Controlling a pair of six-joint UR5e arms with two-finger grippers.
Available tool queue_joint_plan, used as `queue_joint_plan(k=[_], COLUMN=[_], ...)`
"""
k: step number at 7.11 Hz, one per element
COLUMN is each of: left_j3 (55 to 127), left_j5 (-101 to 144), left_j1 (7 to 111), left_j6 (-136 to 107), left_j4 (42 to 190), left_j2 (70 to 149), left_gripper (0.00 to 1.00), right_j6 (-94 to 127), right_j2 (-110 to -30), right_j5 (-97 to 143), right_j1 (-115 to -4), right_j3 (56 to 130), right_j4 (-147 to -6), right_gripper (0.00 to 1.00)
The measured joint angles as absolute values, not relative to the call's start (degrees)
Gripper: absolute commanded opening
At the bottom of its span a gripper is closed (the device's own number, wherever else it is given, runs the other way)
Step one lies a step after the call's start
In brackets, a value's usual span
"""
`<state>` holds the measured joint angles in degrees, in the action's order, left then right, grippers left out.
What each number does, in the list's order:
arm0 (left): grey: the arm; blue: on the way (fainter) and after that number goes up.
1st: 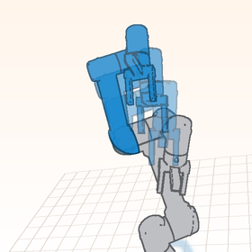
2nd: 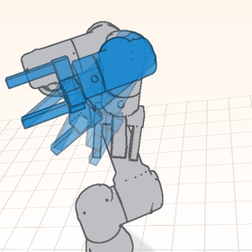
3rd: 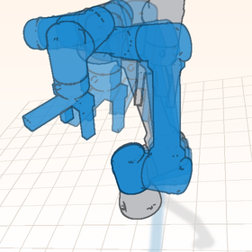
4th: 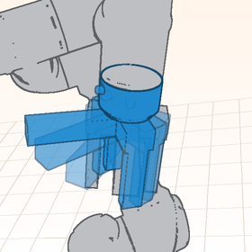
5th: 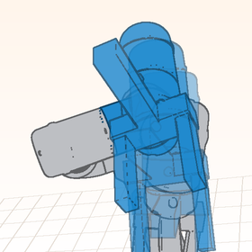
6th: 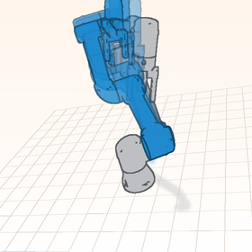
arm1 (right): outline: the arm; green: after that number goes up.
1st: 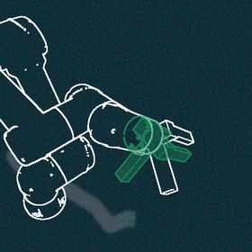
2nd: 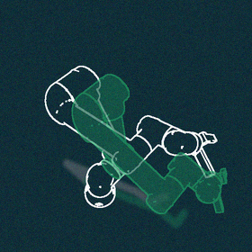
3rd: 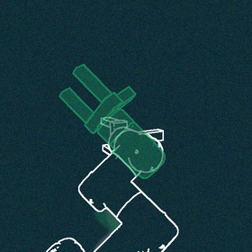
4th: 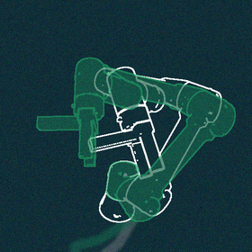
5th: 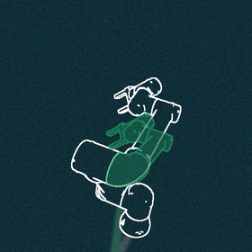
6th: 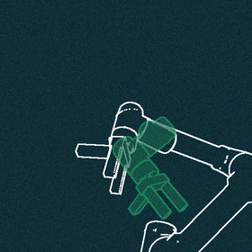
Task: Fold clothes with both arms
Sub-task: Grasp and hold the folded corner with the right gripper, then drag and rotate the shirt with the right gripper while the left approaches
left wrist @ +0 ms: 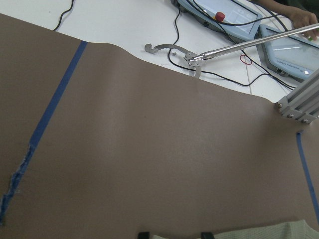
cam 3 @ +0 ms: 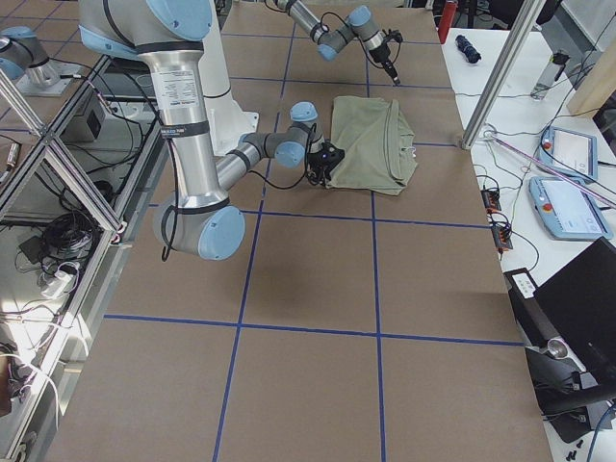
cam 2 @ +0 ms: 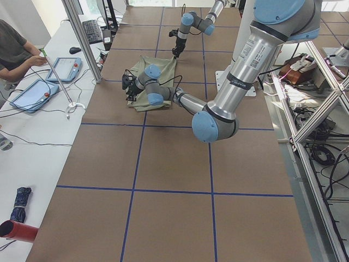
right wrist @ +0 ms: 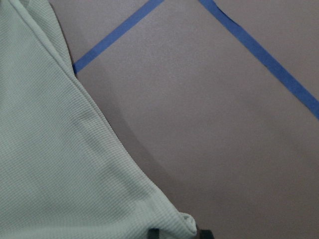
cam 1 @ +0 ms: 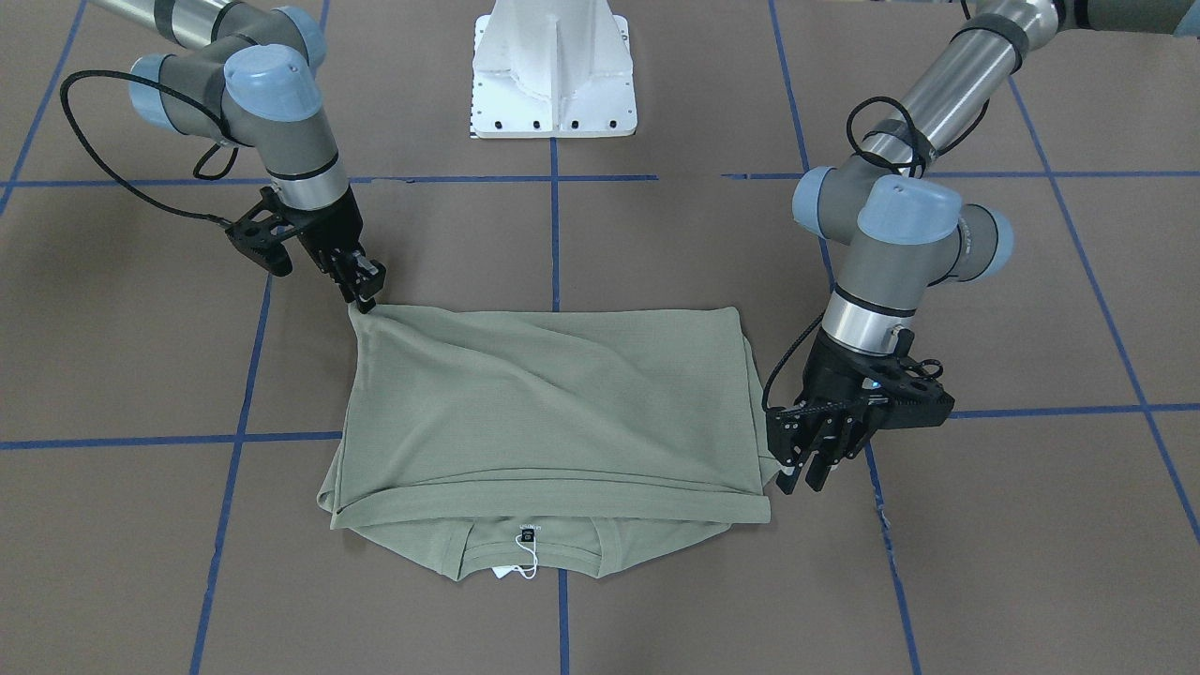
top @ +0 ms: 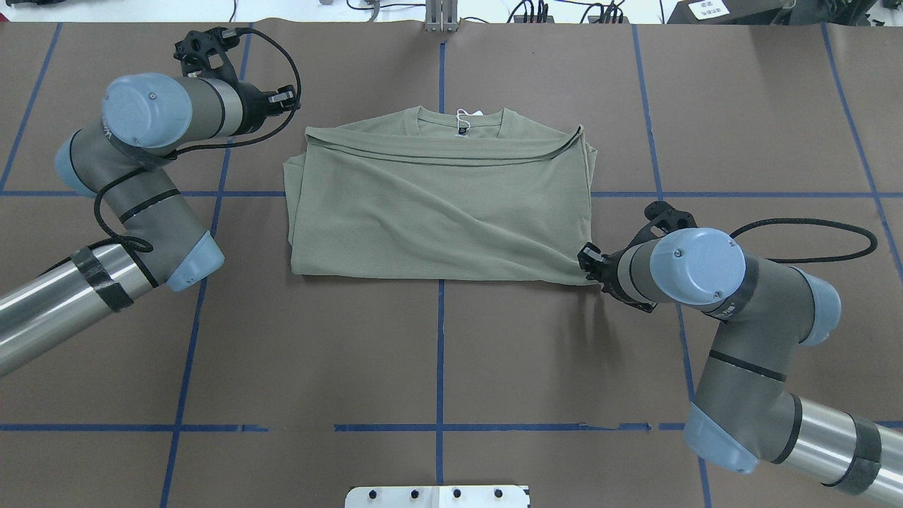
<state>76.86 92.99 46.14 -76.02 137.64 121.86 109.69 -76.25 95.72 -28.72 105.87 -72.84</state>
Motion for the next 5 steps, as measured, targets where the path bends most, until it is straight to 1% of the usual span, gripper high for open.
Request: queue_joint_plan(k=[1,2,5], left_j3=[76.9,76.9,76.9], left_j5=[93.0,93.0,92.7], left_j1=[46.1,46.1,46.1], left_j6=[-76.0,-76.0,-76.0], left_j4=[137.6,137.6,137.6], left_j2=[121.8,121.8,121.8], left_gripper=[0.46,0.46,0.46], right_j6=[109.7,109.6,109.2], right_j2=[-76.2,-76.1,-75.3], right_j5=[95.6,95.3,94.3], right_j1=[-28.8,-28.8,-28.9], right_j3=[105.8,105.8,105.6], right_j4=[-72.9,-73.0,-73.5], right_gripper=[0.35,0.0,0.0])
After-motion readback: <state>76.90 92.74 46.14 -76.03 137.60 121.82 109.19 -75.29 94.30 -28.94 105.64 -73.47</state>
